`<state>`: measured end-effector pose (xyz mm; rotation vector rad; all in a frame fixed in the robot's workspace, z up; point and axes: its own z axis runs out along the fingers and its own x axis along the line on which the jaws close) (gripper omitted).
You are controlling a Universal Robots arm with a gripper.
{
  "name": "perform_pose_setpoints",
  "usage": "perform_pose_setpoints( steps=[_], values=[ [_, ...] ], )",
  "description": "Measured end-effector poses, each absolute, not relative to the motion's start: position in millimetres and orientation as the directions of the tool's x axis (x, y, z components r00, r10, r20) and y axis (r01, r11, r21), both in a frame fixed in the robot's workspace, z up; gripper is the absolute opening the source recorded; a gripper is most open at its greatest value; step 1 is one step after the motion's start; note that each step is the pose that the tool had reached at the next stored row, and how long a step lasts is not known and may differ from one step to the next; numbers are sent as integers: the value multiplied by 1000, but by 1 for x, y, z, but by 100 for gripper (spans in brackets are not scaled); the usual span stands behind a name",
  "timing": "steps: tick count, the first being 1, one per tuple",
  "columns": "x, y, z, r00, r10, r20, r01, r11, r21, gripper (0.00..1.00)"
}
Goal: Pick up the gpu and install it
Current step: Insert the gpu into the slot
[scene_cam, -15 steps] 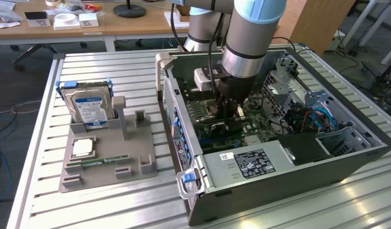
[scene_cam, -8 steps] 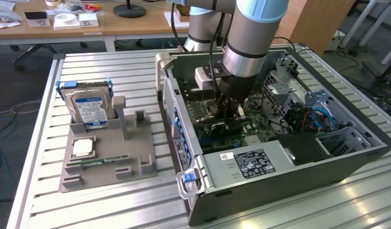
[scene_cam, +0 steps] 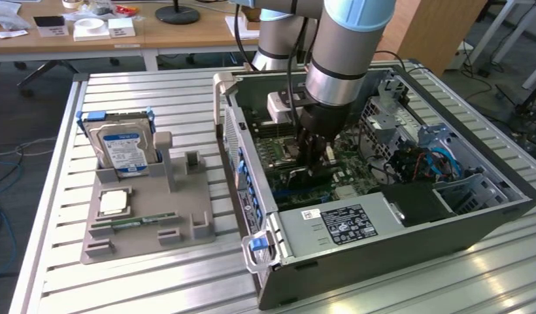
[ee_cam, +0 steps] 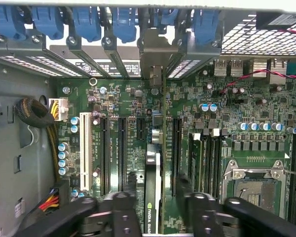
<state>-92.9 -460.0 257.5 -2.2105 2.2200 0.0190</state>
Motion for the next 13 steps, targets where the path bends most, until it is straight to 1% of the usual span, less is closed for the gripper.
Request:
perform_pose_setpoints(
  steps=[1,4,13],
  values=[
    [-93,-460,258,-4,-1000,-15,-1000,4,2,44],
    [-93,-460,258,-4,-1000,-15,-1000,4,2,27],
    [-93,-460,258,-4,-1000,-15,-1000,4,2,26]
  ],
)
